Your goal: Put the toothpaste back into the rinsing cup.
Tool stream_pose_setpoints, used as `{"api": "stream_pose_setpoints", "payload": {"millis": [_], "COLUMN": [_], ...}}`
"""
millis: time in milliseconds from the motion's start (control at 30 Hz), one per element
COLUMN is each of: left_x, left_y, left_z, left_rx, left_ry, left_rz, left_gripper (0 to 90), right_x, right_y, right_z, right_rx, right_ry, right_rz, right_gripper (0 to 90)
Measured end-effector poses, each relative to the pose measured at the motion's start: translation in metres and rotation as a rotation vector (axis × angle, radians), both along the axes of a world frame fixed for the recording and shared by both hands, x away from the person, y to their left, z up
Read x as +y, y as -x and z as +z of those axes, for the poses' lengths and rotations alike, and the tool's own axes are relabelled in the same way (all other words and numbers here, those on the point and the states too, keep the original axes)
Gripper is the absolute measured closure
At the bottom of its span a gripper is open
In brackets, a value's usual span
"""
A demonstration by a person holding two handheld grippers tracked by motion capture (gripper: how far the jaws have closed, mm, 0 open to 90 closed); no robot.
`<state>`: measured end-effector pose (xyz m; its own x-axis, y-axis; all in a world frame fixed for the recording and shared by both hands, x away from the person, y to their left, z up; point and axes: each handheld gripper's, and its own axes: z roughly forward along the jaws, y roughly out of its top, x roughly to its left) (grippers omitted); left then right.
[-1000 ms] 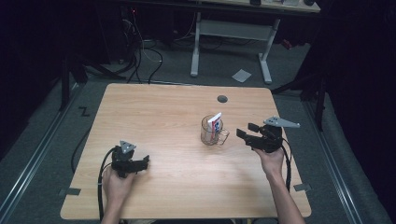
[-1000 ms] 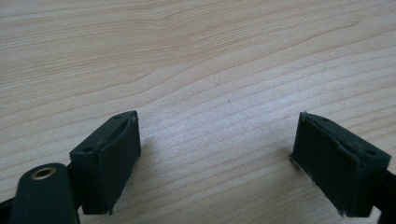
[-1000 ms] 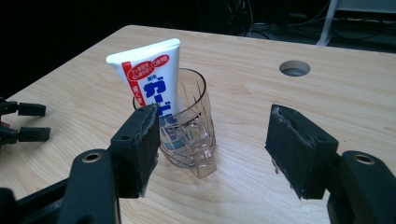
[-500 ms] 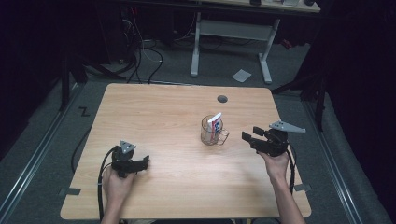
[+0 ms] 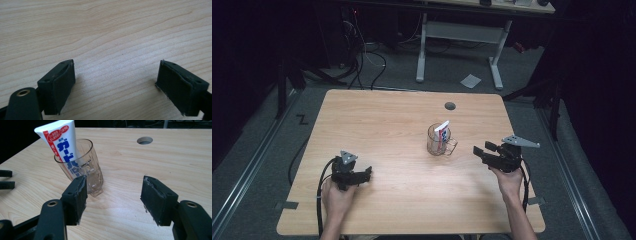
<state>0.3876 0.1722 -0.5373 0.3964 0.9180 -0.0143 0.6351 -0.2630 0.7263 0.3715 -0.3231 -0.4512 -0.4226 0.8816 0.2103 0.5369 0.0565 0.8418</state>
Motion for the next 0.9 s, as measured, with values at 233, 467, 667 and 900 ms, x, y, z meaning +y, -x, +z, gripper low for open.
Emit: {"api": "stream_pose_setpoints", "payload": {"millis": [233, 467, 667, 900], "left_x": [0.0, 0.0, 0.0, 0.0], "left_y": [0.0, 0.0, 0.0, 0.0], "left_z": [0.0, 0.0, 0.0, 0.0], "left_rx": [0.0, 0.0, 0.0, -0.001], "left_ry": [0.0, 0.0, 0.001, 0.001], "left_rz": [0.0, 0.0, 0.001, 0.002], "left_gripper": [15.3, 15.2, 15.2, 15.2], "right_x": [-0.003, 0.001, 0.002, 0.005], "right_y": [0.001, 0.005, 0.005, 0.006], "right_z": [-0.01, -0.02, -0.024, -0.036], "right_rx": [0.026, 0.026, 0.033, 0.035], "right_ry": [0.0, 0.03, 0.042, 0.06], "right_rz": [-0.004, -0.003, 0.0, -0.002], "right_gripper": [38.2, 40.4, 40.7, 45.8]}}
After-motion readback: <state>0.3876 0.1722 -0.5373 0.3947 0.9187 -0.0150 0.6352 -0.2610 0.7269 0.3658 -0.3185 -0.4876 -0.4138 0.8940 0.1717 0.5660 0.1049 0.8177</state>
